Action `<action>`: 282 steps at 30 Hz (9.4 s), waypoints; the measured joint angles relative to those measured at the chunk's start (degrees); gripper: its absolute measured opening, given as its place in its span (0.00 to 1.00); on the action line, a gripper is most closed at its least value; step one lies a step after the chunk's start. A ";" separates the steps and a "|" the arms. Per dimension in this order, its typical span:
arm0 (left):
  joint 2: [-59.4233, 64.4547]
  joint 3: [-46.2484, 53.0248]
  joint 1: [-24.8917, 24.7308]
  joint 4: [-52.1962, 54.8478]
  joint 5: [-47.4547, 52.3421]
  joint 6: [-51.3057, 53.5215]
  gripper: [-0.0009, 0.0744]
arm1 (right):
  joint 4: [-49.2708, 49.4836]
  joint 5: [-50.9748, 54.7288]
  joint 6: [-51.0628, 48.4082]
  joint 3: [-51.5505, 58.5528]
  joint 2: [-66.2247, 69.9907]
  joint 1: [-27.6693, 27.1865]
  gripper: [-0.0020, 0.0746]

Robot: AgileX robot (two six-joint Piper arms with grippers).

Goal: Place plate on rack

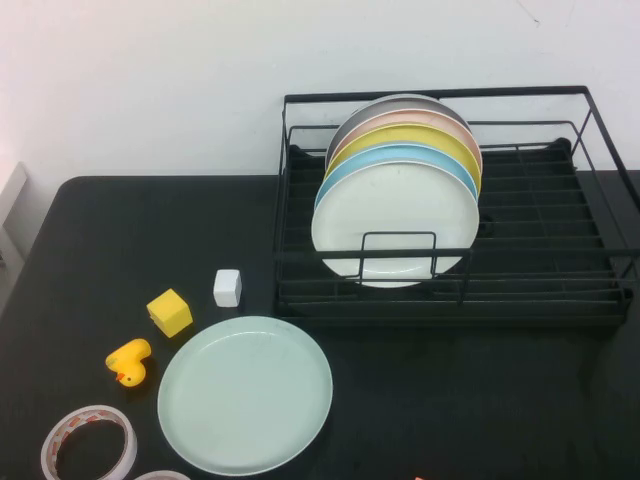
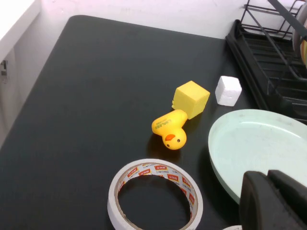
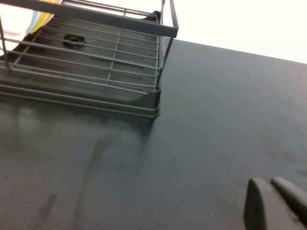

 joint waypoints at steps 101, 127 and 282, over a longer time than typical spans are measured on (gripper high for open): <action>52.95 -43.12 -7.66 -4.57 23.40 9.64 0.17 | 61.26 -1.15 -7.65 0.44 0.00 0.00 0.02; 97.82 -53.10 -12.41 -4.57 14.13 -1.07 0.66 | 59.36 1.98 -7.79 0.44 0.00 0.00 0.02; 51.06 -33.92 -35.18 -8.27 -32.33 11.57 0.03 | 58.21 47.84 -53.64 -70.52 86.71 20.62 0.20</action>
